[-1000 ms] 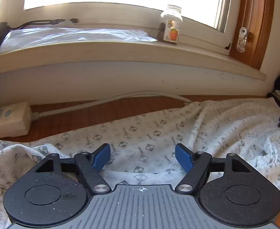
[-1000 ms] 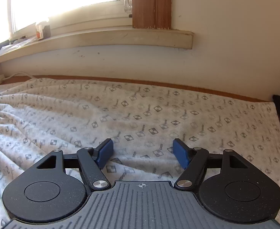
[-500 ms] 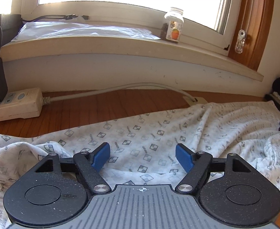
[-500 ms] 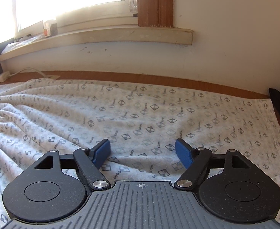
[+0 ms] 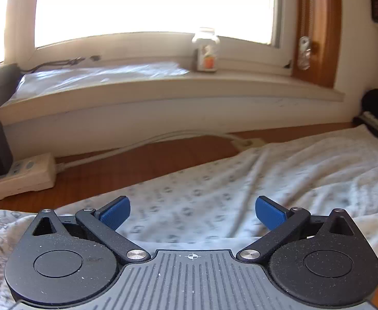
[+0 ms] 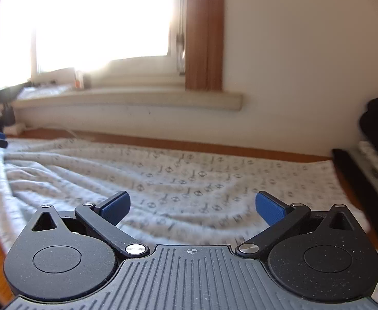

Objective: Fold clothes
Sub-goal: 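Open both tools and move them along the bed toward the clothes stack, then grasp the cloth end near the clothes stack with the left tool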

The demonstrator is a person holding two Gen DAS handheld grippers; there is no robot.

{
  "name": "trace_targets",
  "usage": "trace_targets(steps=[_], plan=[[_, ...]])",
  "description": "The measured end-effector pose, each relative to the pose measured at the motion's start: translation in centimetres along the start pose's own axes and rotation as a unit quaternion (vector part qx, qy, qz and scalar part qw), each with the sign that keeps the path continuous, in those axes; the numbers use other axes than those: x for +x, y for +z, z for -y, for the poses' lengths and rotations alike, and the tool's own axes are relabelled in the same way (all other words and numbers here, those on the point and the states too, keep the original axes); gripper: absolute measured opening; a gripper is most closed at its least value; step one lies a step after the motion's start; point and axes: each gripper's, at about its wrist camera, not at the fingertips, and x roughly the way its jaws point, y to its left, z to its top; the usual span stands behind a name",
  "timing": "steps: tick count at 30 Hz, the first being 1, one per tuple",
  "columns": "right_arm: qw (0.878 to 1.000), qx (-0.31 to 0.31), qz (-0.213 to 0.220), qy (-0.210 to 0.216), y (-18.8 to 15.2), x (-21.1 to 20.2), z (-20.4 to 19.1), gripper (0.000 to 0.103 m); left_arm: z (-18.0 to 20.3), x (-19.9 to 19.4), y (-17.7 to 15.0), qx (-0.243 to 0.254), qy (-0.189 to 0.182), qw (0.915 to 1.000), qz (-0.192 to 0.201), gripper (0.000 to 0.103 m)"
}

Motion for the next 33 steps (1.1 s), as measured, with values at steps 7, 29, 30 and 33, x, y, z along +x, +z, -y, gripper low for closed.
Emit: trace_targets(steps=[7, 29, 30, 33], plan=[[0.999, 0.032, 0.007, -0.01, -4.5, -6.1, -1.9, 0.103, 6.0, -3.1, -1.6, -0.043, 0.003, 0.9977, 0.053, 0.103], [0.999, 0.027, -0.03, 0.03, -4.8, -8.2, -4.1, 0.058, 22.4, -3.7, -8.2, 0.244, -0.029, 0.9692, -0.013, 0.062], [0.999, 0.027, -0.028, 0.03, -4.7, -8.3, -4.1, 0.057, 22.8, -3.5, -8.3, 0.255, -0.024, 0.9666, -0.013, 0.06], [0.999, 0.025, -0.028, 0.033, -4.6, -8.4, -4.1, 0.057, 23.9, -2.9, -8.8, 0.295, -0.005, 0.9555, -0.016, 0.051]])
